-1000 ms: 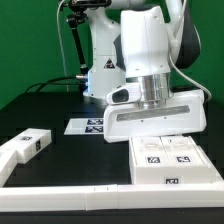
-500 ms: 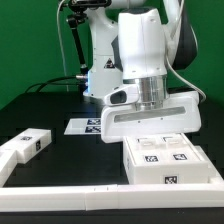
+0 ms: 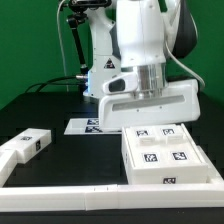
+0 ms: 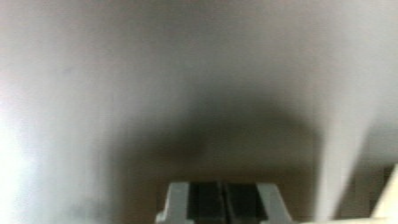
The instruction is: Assemble cabinet
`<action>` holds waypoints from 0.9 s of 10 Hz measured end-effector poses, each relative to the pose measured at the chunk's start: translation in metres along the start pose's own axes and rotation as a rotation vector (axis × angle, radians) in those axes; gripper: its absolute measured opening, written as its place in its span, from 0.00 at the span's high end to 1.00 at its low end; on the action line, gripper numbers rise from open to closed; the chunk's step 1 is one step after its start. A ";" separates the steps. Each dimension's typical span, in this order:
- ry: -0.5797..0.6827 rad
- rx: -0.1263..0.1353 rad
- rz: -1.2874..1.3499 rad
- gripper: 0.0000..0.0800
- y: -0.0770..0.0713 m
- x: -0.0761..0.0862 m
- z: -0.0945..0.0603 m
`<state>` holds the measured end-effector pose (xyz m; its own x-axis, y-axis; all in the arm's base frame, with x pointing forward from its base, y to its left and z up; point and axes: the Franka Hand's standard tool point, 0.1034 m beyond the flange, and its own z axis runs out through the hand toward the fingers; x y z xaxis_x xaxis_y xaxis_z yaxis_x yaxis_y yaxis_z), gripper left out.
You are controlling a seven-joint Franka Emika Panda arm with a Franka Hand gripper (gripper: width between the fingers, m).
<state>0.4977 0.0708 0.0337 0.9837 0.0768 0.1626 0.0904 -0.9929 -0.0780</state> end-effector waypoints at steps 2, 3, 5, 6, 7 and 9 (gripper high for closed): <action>0.003 -0.002 -0.012 1.00 0.000 0.008 -0.020; -0.004 -0.001 -0.014 1.00 -0.002 0.012 -0.030; -0.007 0.000 -0.020 1.00 -0.004 0.024 -0.048; -0.031 0.004 -0.018 1.00 -0.003 0.031 -0.054; -0.061 0.008 -0.018 1.00 -0.004 0.036 -0.059; -0.094 0.014 -0.022 1.00 -0.006 0.046 -0.072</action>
Offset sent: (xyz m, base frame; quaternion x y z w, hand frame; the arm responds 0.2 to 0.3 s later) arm 0.0109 0.0043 0.0440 0.0030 -0.0138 0.0088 0.9999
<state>0.5308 0.0738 0.1127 0.9916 0.1075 0.0714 0.1137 -0.9895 -0.0892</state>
